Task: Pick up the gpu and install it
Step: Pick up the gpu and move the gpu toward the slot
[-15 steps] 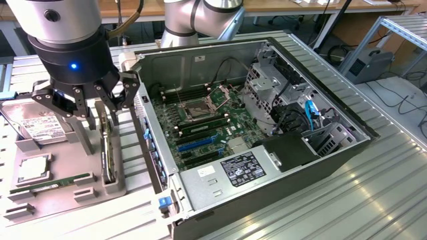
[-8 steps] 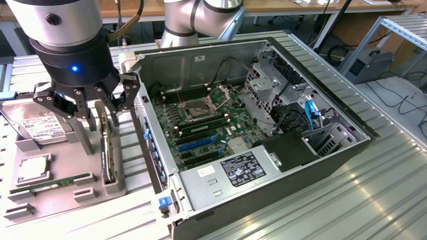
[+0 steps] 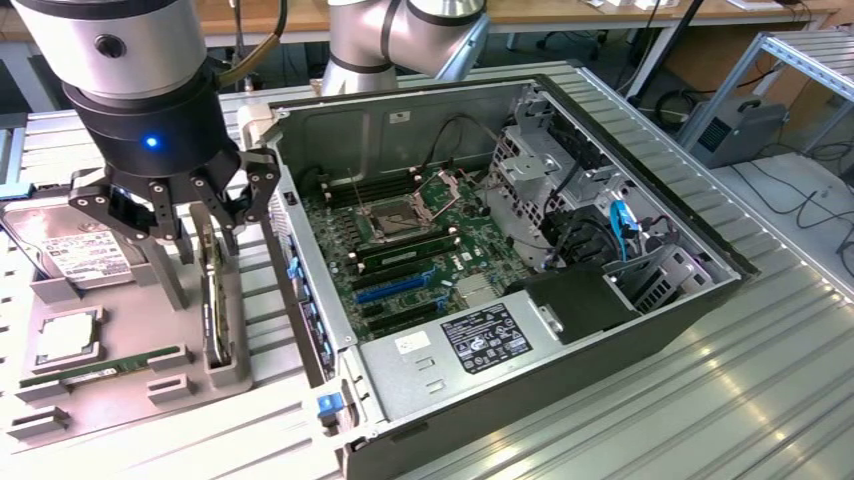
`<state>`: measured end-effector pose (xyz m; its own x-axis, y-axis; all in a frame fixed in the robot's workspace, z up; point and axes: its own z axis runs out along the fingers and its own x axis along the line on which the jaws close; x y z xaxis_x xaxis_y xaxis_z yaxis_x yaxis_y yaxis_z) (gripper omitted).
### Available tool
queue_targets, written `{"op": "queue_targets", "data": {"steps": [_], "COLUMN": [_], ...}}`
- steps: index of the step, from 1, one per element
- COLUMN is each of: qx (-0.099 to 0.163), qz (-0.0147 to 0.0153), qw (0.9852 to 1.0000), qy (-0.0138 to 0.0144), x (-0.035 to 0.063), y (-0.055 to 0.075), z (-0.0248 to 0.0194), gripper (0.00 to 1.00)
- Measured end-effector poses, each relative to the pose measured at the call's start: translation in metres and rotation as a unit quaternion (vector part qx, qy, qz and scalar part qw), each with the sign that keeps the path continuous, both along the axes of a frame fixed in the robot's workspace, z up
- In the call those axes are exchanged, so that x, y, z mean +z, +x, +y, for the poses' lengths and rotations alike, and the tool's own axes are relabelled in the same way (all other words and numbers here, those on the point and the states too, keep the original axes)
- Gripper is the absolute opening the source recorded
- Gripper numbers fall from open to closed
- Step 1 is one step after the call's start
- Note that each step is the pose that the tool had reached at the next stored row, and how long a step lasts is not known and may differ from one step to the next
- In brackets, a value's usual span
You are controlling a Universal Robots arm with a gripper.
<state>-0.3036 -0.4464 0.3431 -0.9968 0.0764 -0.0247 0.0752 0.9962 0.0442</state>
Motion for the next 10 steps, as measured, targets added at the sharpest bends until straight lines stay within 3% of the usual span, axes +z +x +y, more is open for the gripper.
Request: {"op": "queue_targets", "data": {"steps": [10], "qx": [0.000], "qz": [0.0001], "qw": [1.0000], "qy": [0.0000], "x": [-0.0048], "y": [0.0001], "z": [0.0040], "gripper": [0.42]}}
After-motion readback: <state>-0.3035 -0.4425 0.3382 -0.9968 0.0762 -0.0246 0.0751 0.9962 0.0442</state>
